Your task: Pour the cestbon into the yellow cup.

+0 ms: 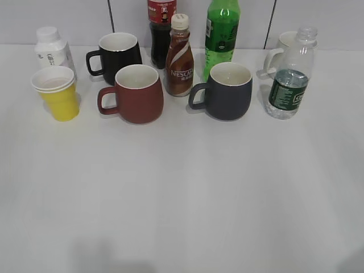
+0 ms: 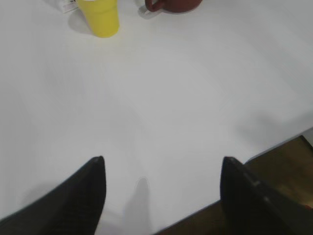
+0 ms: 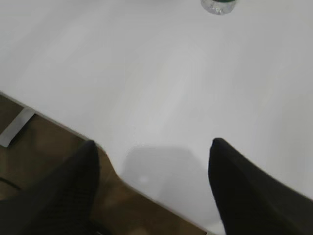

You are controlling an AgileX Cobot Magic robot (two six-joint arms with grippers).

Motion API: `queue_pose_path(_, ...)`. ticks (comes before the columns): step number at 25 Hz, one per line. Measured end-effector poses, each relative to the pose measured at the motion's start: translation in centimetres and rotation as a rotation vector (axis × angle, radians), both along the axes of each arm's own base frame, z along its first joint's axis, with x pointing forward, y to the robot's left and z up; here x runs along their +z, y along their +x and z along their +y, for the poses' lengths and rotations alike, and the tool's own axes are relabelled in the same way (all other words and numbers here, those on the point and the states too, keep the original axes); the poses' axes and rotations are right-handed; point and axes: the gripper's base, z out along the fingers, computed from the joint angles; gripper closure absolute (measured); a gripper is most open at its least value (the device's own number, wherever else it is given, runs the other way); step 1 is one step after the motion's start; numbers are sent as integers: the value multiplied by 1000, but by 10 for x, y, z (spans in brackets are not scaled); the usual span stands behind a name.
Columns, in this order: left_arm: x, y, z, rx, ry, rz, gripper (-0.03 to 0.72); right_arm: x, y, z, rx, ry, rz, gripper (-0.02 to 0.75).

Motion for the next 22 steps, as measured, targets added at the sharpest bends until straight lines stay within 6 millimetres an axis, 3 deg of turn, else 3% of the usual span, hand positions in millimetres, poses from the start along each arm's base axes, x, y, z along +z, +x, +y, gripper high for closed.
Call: queue_pose_path(22, 0, 0, -1, -13, 3, -1, 164, 0, 2, 1, -11, 23, -6, 216)
